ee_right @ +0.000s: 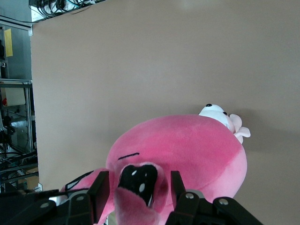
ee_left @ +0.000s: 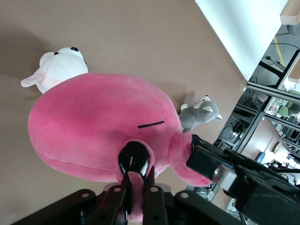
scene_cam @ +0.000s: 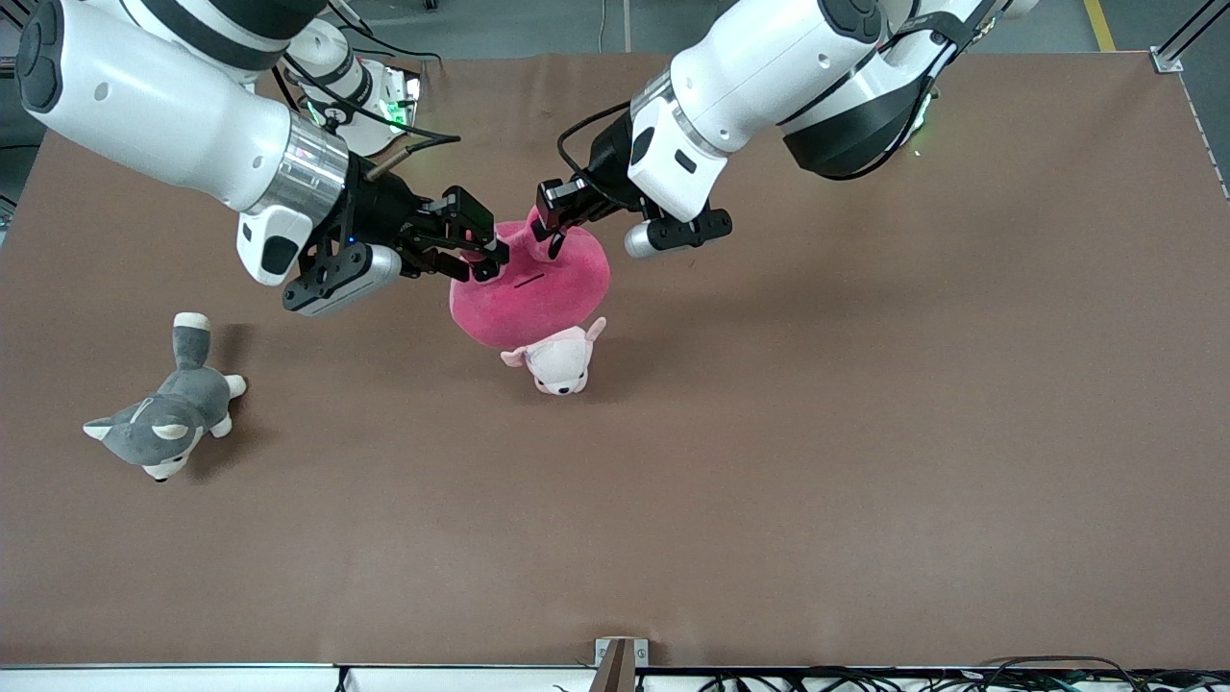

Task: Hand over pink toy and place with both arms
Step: 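Grasp the pink pig with the right gripper while the left gripper holds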

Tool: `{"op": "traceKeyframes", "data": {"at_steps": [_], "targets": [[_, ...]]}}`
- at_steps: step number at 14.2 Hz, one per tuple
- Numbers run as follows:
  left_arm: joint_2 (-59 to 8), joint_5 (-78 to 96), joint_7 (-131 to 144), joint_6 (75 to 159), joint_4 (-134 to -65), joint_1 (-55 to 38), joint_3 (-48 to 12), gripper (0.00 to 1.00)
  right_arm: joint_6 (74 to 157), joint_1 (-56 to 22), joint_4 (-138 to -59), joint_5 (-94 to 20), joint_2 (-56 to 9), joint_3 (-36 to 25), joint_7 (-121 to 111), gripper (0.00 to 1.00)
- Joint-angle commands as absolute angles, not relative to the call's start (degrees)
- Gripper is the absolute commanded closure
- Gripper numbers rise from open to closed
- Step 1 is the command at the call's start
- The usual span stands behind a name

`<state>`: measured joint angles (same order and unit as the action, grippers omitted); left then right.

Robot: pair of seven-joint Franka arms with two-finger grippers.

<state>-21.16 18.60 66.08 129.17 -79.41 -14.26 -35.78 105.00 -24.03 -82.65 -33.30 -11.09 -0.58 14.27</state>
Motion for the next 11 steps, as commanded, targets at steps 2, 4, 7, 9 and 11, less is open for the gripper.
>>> {"op": "traceKeyframes", "data": {"at_steps": [2,4,7,9,11], "targets": [[-21.45,17.75,67.24,129.64,-78.22,-14.85,-35.6,1.0,104.94,-24.61,-81.47,-32.34,-11.78,-0.97,14.59,0.73],[-21.45,17.75,67.15,129.64,-78.22,-14.85,-35.68,1.0,104.94,-24.96,-81.47,-32.43,-11.78,-0.88,14.59,0.91],[-21.45,17.67,67.15,129.64,-78.22,-14.85,-35.6,0.99,104.94,-25.22,-81.47,-32.52,-11.78,-0.97,14.59,0.99],[-21.45,17.67,67.15,129.64,-78.22,-14.85,-35.6,0.96,104.94,-25.22,-81.47,-32.61,-11.69,-0.88,15.03,1.0],[-21.45,17.67,66.97,129.64,-78.22,-14.68,-35.6,0.5,104.85,-24.96,-81.39,-32.7,-11.69,-0.97,15.03,1.0]]}}
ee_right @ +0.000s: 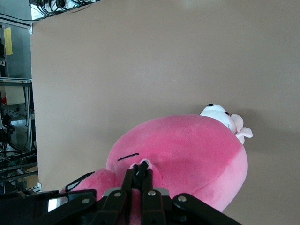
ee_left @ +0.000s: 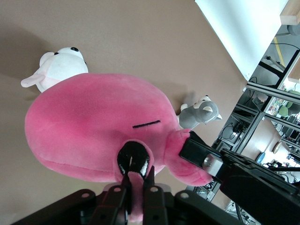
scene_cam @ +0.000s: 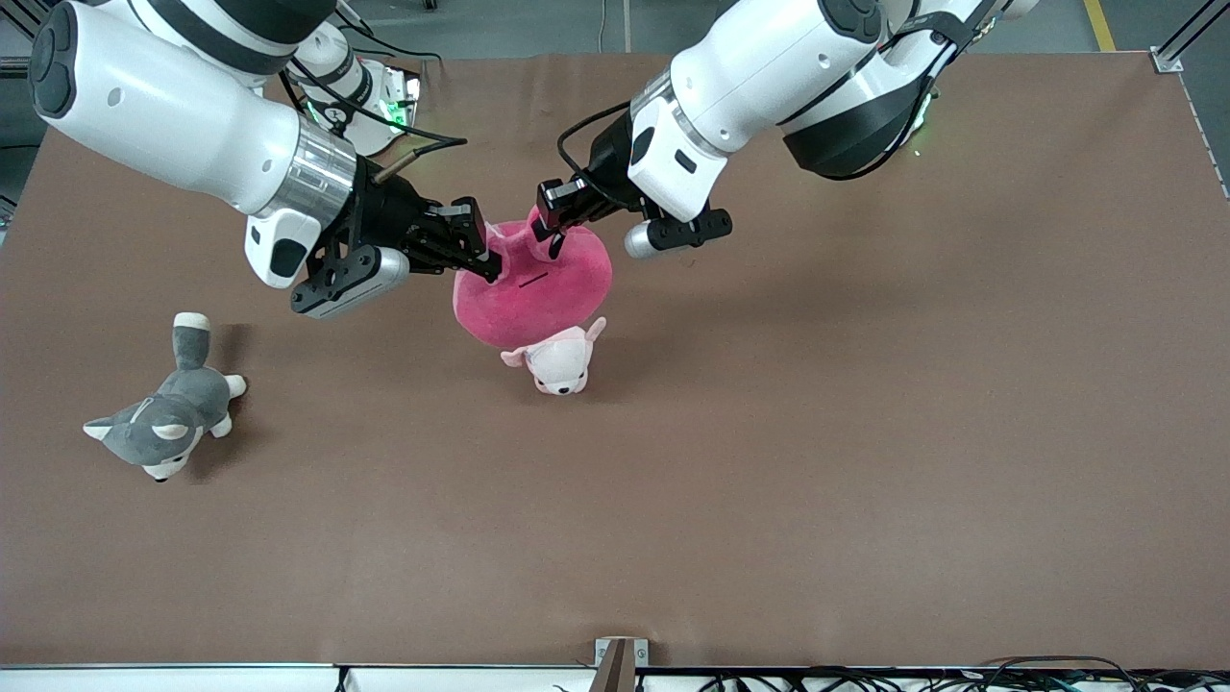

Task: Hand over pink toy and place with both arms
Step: 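Grasp the pink pig with the right gripper while the left gripper holds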

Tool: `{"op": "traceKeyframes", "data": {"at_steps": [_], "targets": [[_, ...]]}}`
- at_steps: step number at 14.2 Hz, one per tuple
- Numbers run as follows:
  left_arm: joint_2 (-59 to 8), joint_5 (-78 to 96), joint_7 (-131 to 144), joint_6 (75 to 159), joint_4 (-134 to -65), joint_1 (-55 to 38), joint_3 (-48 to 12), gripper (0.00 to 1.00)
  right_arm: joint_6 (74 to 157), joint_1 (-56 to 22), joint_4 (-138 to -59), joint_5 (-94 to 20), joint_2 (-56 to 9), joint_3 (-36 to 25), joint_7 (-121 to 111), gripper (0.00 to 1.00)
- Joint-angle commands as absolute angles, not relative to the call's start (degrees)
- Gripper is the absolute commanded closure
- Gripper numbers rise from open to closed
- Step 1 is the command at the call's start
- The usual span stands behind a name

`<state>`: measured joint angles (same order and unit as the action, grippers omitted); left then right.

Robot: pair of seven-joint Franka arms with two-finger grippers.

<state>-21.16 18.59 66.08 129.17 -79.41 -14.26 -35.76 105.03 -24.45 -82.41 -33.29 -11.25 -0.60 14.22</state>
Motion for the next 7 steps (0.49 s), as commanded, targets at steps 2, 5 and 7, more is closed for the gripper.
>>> {"op": "traceKeyframes", "data": {"at_steps": [2,5,7], "targets": [[-21.27,17.67,66.97,129.64,-78.22,-14.76,-35.6,0.19,104.59,-24.96,-81.39,-32.7,-11.69,-0.97,15.21,1.0],[-20.74,16.27,66.88,129.55,-78.22,-13.72,-35.51,0.0,104.15,-24.17,-81.39,-32.78,-11.69,-1.32,14.94,1.0],[-20.04,11.8,66.53,128.5,-78.31,-12.31,-35.42,0.0,101.62,-20.51,-81.39,-32.96,-11.69,-1.41,14.51,1.0]]}}
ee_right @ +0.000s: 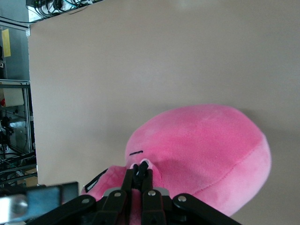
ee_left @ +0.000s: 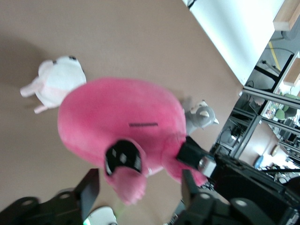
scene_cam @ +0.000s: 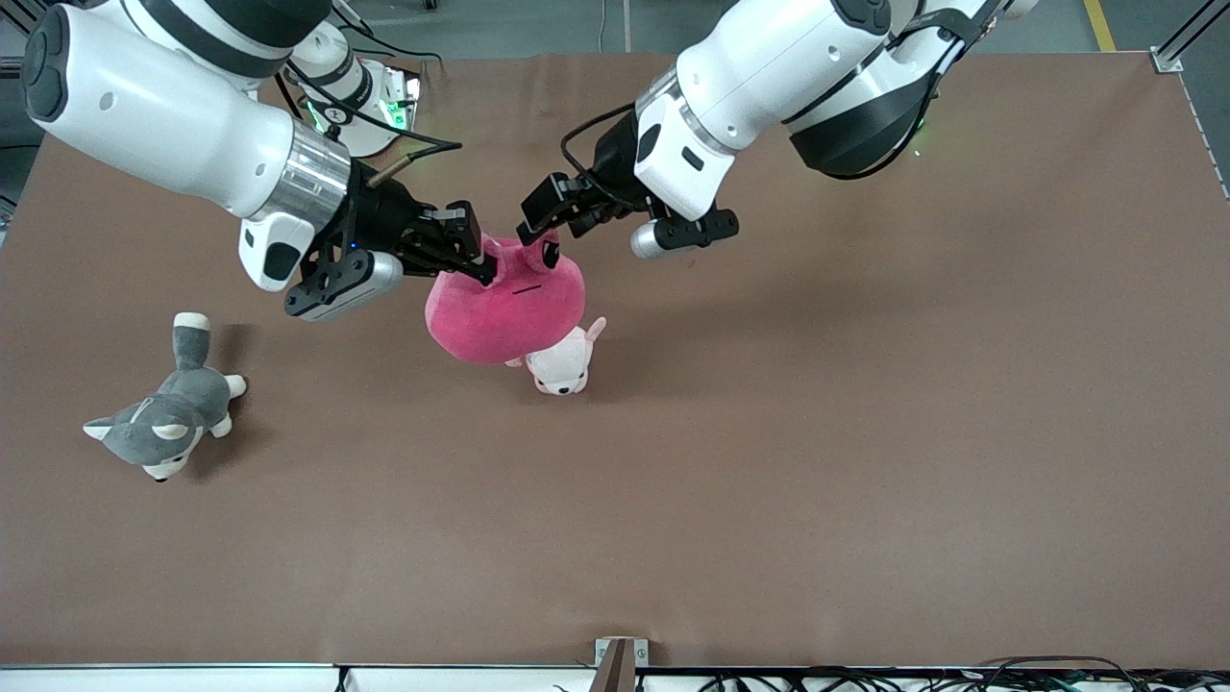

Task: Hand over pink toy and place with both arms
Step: 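Carry the pig with the right gripper while the left gripper releases, withdraws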

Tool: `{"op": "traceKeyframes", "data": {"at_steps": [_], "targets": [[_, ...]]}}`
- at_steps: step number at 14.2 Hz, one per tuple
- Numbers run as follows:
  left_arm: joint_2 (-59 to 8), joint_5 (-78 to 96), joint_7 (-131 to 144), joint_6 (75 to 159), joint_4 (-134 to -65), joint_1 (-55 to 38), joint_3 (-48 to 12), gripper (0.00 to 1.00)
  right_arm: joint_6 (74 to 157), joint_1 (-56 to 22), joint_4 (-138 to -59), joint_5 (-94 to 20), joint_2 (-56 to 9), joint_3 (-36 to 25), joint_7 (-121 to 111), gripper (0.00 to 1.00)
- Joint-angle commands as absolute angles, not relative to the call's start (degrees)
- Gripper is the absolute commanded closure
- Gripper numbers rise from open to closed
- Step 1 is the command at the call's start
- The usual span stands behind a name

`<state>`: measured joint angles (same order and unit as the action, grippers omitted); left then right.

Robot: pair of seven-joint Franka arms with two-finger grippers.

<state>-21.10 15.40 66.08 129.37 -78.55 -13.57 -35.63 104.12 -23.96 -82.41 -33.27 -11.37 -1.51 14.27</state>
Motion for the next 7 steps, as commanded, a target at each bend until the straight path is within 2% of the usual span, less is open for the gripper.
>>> {"op": "traceKeyframes", "data": {"at_steps": [1,3,7], "targets": [[-19.78,8.47,66.45,128.06,-78.4,-10.83,-35.42,0.0,100.64,-18.04,-81.39,-33.13,-11.78,-1.41,14.41,1.0],[-17.76,1.18,66.36,125.52,-79.97,-7.84,-35.42,0.0,100.28,-14.17,-81.47,-33.05,-12.39,-1.41,14.24,1.0],[-13.11,-2.99,56.99,111.66,-80.42,-0.2,-35.42,0.02,100.2,-7.83,-81.47,-33.13,-15.99,-1.32,14.06,1.0]]}}
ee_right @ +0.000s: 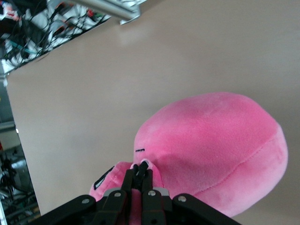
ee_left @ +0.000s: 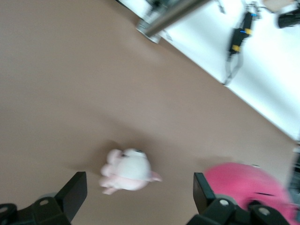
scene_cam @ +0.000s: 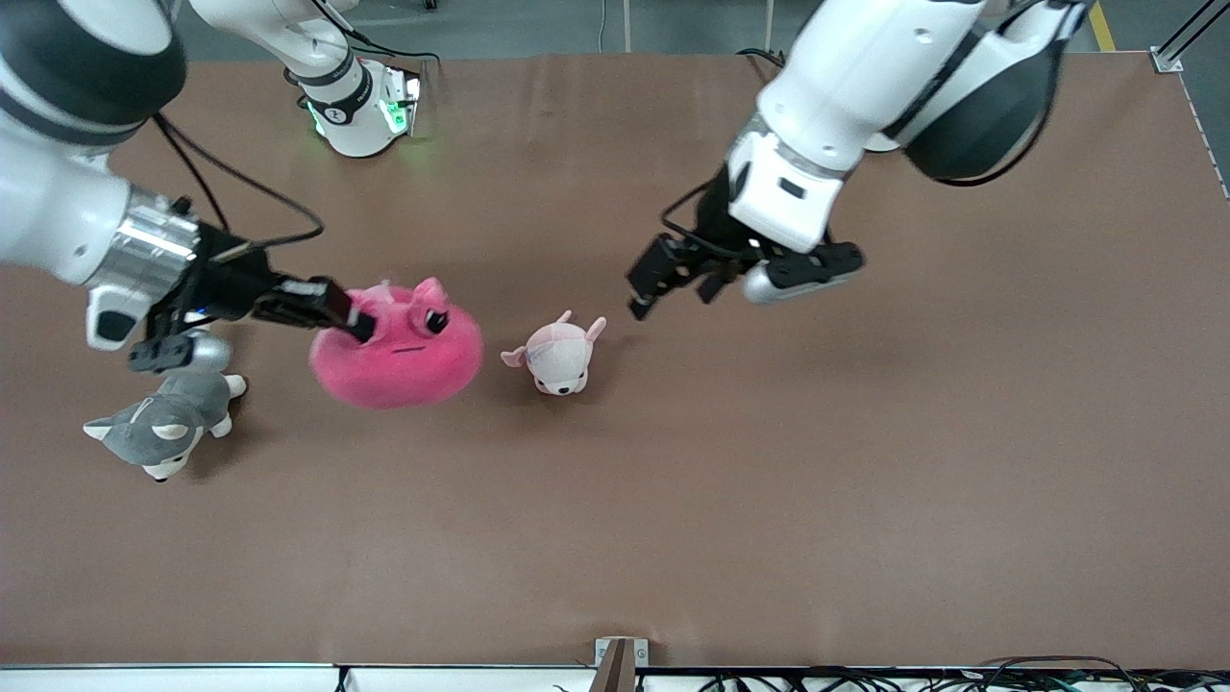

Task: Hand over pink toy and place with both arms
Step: 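Carry the pig with the right gripper while the left gripper releases, withdraws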

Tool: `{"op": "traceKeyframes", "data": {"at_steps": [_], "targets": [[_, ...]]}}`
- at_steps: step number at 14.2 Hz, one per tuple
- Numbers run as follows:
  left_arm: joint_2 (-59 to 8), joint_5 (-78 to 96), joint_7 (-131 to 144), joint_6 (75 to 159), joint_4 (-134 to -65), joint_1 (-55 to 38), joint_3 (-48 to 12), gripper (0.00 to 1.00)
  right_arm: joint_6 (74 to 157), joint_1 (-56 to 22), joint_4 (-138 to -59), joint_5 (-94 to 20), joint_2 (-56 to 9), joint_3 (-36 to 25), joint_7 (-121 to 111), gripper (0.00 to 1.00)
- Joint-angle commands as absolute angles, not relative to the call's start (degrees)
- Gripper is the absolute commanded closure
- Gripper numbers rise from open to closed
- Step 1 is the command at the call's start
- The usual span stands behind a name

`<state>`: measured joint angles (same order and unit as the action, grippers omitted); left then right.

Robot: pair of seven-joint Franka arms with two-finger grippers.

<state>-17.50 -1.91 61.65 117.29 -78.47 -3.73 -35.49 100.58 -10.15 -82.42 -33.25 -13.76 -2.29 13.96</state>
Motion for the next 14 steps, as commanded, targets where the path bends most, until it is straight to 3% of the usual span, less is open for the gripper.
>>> {"op": "traceKeyframes", "data": {"at_steps": [1,7,14], "targets": [[-11.7,-2.99,51.38,107.36,-80.42,2.87,-35.51,0.02,100.2,-6.69,-81.39,-33.13,-17.39,-1.32,13.28,1.0],[-6.24,-2.37,19.21,89.93,-80.51,19.48,-35.6,0.01,95.19,2.54,-81.47,-39.02,-25.57,-1.32,-3.4,1.0],[-4.31,-2.46,-0.96,89.91,-85.68,33.04,-35.51,0.0,89.47,7.56,-81.74,-43.68,-32.07,-1.23,-9.14,1.0]]}}
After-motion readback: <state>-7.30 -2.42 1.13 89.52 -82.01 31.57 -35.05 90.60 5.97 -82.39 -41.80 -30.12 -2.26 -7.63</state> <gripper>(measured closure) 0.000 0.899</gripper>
